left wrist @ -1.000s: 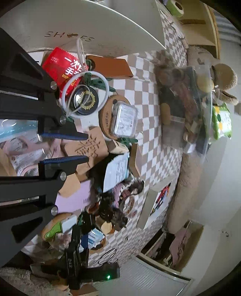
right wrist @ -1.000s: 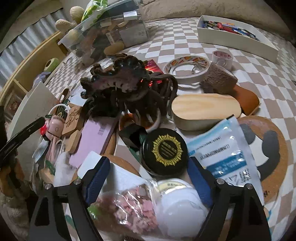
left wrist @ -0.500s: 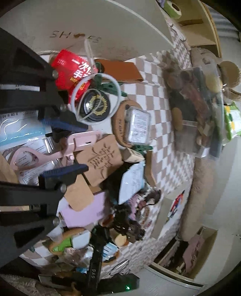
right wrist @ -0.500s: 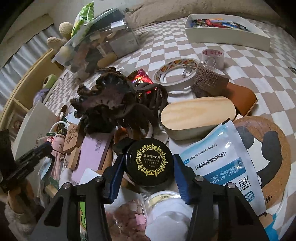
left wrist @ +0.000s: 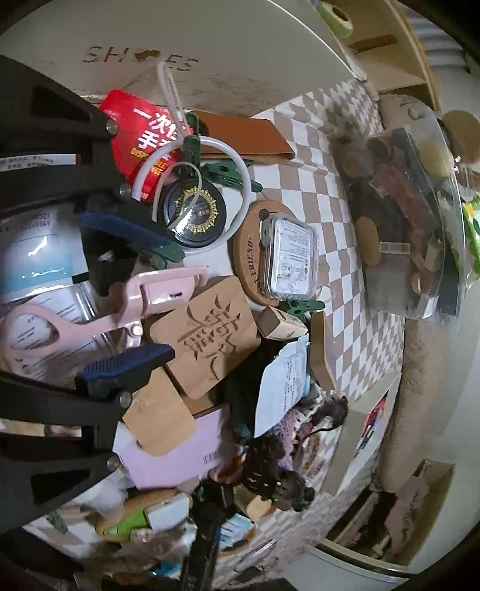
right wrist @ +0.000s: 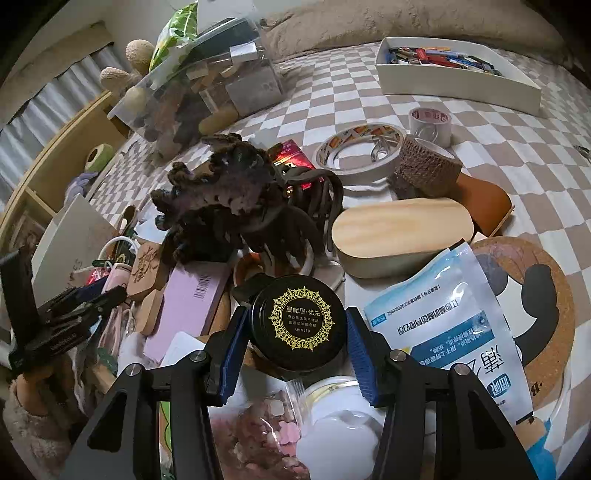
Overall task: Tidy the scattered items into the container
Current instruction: 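Lift the black jar with the right tool while the left tool lifts the pink scissors, then carry the jar with the right tool while the left tool carries the scissors over the white box, then open the left tool to drop the scissors while the right tool releases the jar into the box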
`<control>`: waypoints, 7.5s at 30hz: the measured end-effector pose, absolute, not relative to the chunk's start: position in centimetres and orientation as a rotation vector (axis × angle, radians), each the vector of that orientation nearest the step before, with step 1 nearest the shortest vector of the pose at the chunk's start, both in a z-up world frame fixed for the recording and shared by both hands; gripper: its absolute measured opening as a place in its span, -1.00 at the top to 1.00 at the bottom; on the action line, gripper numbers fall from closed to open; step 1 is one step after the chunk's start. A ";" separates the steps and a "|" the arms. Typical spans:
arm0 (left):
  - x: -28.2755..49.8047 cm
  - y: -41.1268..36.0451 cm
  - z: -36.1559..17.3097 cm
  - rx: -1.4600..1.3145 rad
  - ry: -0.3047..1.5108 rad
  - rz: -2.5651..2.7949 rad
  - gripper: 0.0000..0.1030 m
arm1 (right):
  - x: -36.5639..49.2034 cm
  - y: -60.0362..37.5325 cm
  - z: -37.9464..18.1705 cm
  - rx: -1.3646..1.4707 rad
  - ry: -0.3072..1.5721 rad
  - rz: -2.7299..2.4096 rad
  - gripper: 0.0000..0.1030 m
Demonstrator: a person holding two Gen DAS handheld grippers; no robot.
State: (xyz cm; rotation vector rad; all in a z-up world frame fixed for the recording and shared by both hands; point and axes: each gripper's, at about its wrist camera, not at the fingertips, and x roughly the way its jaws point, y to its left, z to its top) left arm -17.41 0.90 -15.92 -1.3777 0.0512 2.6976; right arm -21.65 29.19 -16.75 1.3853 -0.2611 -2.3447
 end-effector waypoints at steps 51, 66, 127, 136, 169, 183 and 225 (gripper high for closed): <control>-13.4 -0.6 -8.8 -0.986 -0.218 2.707 0.75 | -19.0 28.5 -12.1 1.119 -0.344 -2.403 -0.02; -11.9 -0.3 -8.3 -0.983 -0.218 2.725 0.75 | -15.3 26.0 -11.3 1.080 -0.265 -2.463 -0.02; -1.5 -16.6 3.2 -0.637 -0.332 3.044 0.75 | -11.9 7.5 -0.1 0.781 -0.226 -2.166 -0.02; -0.9 -20.6 2.9 -0.684 -0.267 3.132 0.75 | -11.9 3.1 -0.9 0.821 -0.186 -2.044 -0.02; -8.0 -27.1 -3.8 -1.259 0.403 3.042 0.75 | -12.8 -4.2 -2.5 0.904 -0.054 -1.953 -0.02; -11.4 -27.0 -6.7 -1.504 0.637 2.910 0.72 | -13.3 -5.7 -3.2 0.936 -0.023 -1.931 -0.02; -4.9 -29.1 -4.1 -1.236 -0.016 2.940 -0.11 | -22.0 -15.0 -5.0 1.145 0.231 -1.966 -0.02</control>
